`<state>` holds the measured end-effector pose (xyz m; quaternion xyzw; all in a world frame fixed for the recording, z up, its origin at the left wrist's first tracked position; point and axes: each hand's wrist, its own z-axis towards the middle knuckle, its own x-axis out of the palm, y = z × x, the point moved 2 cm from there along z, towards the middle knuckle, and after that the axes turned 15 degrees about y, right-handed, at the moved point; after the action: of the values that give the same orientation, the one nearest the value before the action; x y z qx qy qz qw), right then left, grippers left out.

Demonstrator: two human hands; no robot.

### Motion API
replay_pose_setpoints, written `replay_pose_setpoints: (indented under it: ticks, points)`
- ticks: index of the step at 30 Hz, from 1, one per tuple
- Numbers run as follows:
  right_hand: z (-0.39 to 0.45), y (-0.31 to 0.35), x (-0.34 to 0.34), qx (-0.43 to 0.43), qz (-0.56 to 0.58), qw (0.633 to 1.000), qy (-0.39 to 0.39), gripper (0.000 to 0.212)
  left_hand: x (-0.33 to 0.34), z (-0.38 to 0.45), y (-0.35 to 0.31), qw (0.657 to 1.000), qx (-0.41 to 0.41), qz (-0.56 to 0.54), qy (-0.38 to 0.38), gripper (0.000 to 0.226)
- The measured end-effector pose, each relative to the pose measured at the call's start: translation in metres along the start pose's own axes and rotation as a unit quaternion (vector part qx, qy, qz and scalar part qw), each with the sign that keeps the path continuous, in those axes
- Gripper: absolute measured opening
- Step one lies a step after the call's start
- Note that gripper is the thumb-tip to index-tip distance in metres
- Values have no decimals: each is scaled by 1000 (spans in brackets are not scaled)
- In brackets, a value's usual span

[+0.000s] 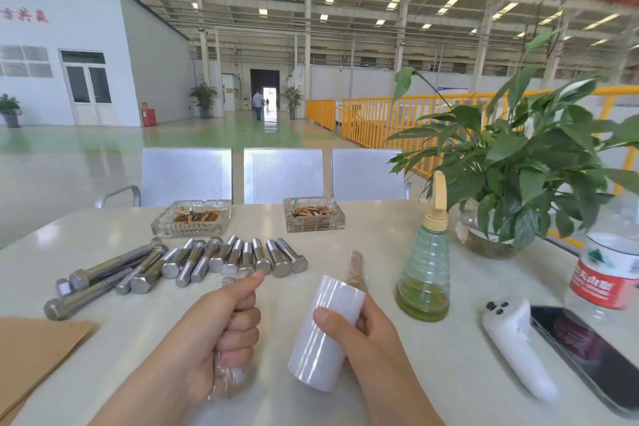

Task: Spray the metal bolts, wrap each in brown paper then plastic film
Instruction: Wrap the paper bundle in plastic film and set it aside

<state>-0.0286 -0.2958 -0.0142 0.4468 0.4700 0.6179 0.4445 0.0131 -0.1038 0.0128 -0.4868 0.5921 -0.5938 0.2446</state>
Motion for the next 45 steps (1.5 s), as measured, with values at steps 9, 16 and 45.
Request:
replay_pose_setpoints:
  ticks: [9, 16, 45]
  points:
    - [4, -3, 0, 0, 76, 997, -7, 40, -2, 8, 7, 999, -22, -35, 23, 13]
    - [5, -3, -8, -27, 123, 990, -60, 44, 3, 24, 9, 892, 18, 439, -109, 20]
    - [9, -3, -14, -13, 221, 975, -37, 31, 32, 59, -14, 941, 30, 333, 53, 34]
